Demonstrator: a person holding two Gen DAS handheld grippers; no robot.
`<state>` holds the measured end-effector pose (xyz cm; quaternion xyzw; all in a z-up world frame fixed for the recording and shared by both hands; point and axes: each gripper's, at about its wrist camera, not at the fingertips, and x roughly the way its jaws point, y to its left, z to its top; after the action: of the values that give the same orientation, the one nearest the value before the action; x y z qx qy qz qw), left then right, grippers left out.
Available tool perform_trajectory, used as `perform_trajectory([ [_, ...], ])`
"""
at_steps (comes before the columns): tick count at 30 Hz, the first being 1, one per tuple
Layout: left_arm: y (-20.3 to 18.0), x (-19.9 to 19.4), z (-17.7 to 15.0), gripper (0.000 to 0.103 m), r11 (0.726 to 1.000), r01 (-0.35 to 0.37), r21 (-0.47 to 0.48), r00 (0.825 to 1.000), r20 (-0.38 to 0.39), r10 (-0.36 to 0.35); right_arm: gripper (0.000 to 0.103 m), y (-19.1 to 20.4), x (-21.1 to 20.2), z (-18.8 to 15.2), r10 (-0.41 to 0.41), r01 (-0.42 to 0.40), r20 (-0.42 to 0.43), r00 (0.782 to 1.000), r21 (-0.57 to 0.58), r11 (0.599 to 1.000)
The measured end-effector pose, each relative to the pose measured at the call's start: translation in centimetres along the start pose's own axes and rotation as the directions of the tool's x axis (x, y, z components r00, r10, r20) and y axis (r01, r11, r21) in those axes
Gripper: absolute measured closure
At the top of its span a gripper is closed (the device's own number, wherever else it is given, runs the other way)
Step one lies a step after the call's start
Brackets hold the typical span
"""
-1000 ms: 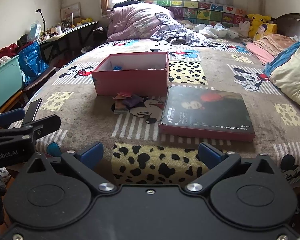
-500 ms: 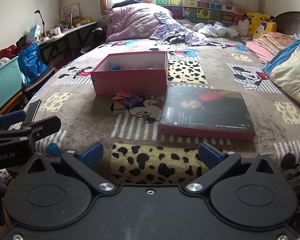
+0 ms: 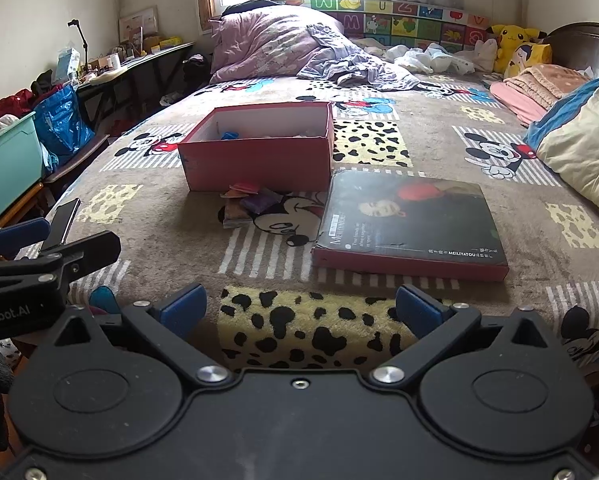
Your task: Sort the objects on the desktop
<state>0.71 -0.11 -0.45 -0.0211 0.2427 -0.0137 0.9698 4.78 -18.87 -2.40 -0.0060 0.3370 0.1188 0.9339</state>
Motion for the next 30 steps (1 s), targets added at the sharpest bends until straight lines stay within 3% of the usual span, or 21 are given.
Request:
perform_trajectory([
  [18,-0.2,0.9,-0.4,0.005,1.000,0.003,0.012,1.000,0.008,-0.003,0.000,-0.4,0.7,0.2,-0.007,0.006,-0.011,1.000,-0.011,1.000],
  [30,-0.1,4.2,-0.3,0.005,0.999,0.013,0.029,1.000,-0.017,-0.013,0.001,-0.7,3.5,1.2,-0.020,0.019,-0.054,0.998,-0.022,1.000],
])
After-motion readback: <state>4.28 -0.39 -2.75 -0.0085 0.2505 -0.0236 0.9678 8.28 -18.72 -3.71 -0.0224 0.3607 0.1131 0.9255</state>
